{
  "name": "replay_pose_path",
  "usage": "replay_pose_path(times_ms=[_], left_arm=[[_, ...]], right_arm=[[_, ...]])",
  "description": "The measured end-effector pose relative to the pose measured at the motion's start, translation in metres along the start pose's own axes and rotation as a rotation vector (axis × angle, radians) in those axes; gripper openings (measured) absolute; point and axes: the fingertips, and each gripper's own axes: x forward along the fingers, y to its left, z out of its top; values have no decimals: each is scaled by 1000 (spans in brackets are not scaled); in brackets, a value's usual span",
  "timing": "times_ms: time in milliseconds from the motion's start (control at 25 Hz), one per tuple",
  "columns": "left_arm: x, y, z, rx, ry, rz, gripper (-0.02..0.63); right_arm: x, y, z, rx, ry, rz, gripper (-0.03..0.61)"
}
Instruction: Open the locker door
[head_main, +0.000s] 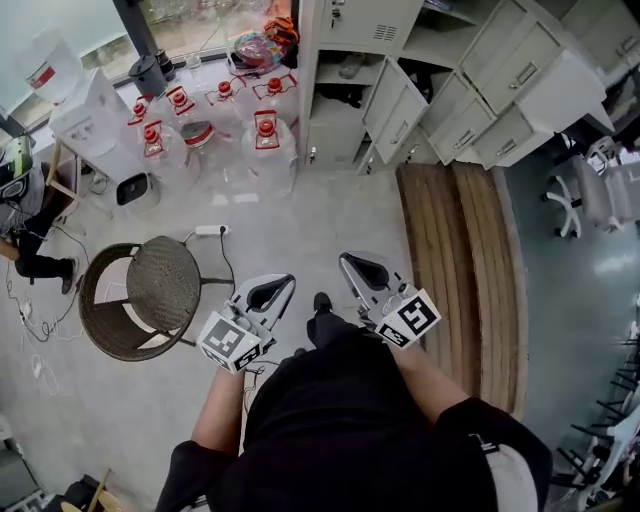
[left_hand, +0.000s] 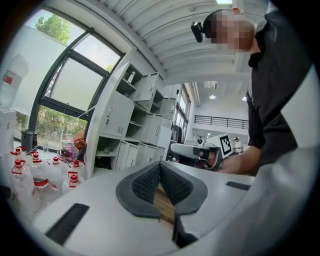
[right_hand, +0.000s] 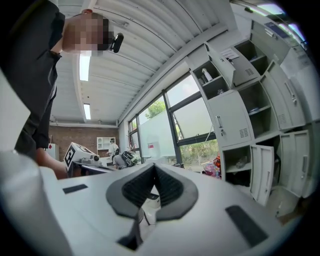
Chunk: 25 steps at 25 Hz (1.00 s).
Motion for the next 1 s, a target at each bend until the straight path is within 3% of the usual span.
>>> replay_pose_path(times_ms=[320, 680, 1000], left_arm=[[81, 58, 63, 52, -23, 59, 15], [137, 129, 89, 63, -27, 128, 15], [158, 187, 83, 10, 7, 139, 15]], right_arm=[[39, -101, 32, 7, -26, 50, 11], [103, -181, 43, 10, -46, 120, 11], [159, -221, 14, 80, 13, 132, 11]])
